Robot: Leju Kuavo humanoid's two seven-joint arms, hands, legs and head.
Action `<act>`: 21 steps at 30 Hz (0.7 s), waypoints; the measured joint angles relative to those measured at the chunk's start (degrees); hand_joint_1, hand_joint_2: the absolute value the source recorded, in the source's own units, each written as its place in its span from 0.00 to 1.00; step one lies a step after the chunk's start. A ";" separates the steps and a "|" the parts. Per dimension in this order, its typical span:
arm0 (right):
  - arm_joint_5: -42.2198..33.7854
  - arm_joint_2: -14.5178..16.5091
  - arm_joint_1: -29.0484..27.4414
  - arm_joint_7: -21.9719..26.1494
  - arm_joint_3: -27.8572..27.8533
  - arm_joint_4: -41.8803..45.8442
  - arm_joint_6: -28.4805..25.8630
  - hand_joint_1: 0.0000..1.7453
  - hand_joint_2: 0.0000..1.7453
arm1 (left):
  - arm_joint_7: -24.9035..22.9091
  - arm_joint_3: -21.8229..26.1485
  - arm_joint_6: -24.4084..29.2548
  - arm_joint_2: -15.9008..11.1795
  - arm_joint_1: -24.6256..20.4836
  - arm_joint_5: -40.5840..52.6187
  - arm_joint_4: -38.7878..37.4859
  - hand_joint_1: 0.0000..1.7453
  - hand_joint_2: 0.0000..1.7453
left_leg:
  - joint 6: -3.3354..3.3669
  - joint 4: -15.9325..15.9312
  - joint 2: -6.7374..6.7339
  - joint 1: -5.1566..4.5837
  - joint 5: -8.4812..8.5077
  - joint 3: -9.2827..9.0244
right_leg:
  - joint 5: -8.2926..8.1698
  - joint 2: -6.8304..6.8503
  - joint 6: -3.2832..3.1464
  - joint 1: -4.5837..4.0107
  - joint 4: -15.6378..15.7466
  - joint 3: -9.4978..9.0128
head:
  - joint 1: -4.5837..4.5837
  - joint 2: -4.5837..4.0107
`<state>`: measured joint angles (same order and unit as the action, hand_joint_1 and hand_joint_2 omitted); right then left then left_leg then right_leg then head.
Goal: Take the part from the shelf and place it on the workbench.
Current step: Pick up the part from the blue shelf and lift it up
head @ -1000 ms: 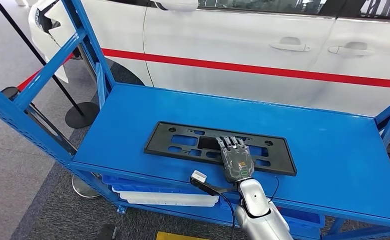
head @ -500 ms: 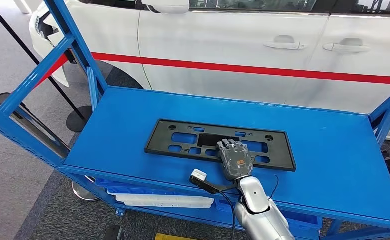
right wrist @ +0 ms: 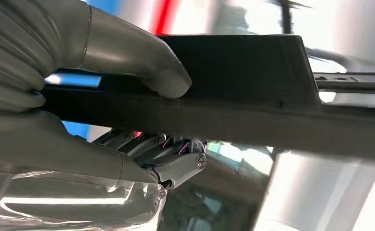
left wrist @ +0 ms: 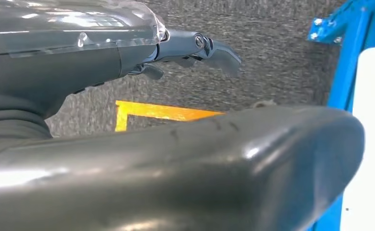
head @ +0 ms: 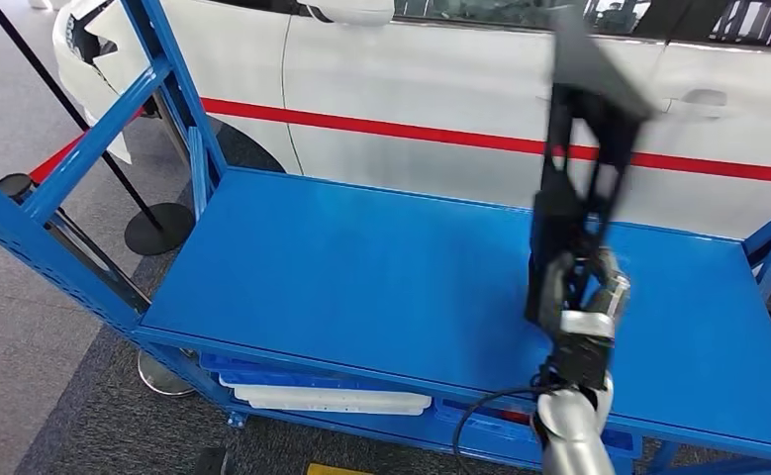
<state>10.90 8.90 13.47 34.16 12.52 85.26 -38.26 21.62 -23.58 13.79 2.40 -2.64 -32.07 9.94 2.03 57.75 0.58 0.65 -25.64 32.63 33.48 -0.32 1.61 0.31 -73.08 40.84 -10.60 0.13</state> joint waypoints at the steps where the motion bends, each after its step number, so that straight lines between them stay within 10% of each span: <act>1: -4.31 -1.47 -2.29 1.82 -0.01 4.52 0.64 1.00 1.00 | 0.00 0.00 0.00 0.00 0.18 0.01 0.00 0.00 0.00 | 0.05 0.05 0.01 -0.07 -0.09 -0.01 | 0.26 0.00 0.06 0.01 -1.95 1.12 | 0.00 0.00; 6: -13.98 -7.72 -11.45 5.70 -0.80 24.15 3.62 1.00 1.00 | 0.21 0.00 0.38 0.02 0.27 -0.07 0.00 0.00 0.00 | -0.49 0.59 -0.03 -0.44 -1.14 -0.58 | -7.60 0.04 -0.79 -0.19 12.20 -5.38 | 0.00 0.00; 11: -16.37 -10.55 -17.67 5.88 -1.91 34.52 7.42 1.00 1.00 | 0.81 0.01 1.29 -0.07 0.18 -0.63 0.00 0.00 0.00 | -1.86 1.41 -0.14 -0.57 -2.40 -0.56 | -7.72 0.14 -2.31 -0.20 14.55 -6.48 | -0.02 -0.01; 16: -18.14 -11.10 -20.02 5.89 -2.52 37.47 11.58 1.00 1.00 | 1.56 0.11 2.04 -0.15 0.23 -1.31 0.00 0.00 0.00 | -2.93 15.14 -0.24 -0.16 -8.96 5.62 | -7.61 0.29 -3.28 -0.09 14.77 -6.87 | -0.02 -0.01; 21: -16.68 -11.17 -22.04 5.83 -3.38 37.58 16.64 1.00 1.00 | 2.20 1.24 2.12 -0.21 0.26 -3.88 -0.01 0.00 0.00 | -2.05 3.13 -0.25 -0.36 -2.14 -0.04 | -7.38 0.24 -3.03 -0.27 14.37 -6.96 | -0.02 -0.01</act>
<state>-5.78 -2.27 -8.57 40.00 9.14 122.84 -21.62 23.82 -22.35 15.91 2.19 -2.38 -35.95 9.94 -0.01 60.88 0.34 0.29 -27.78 32.59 26.10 -0.07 -1.41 0.04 -58.71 33.88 -10.62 0.13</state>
